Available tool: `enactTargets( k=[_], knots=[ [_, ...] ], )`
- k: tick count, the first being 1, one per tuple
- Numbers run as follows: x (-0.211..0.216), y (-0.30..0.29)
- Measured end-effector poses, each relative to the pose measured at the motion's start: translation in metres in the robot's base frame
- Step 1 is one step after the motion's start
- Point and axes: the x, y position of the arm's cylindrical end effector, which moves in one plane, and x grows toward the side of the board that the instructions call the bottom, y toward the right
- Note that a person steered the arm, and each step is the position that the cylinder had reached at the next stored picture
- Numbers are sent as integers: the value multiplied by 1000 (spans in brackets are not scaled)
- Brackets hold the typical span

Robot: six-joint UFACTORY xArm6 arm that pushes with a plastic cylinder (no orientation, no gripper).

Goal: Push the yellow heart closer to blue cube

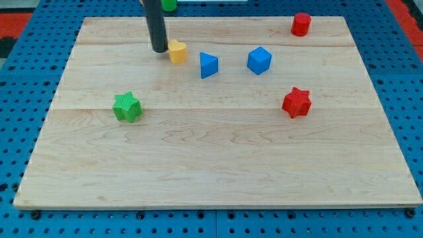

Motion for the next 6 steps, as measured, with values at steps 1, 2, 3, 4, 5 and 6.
enactTargets(
  k=[1,2,3,4,5,6],
  knots=[
    [0,0],
    [0,-1],
    [0,-1],
    [0,-1],
    [0,-1],
    [0,-1]
  ],
)
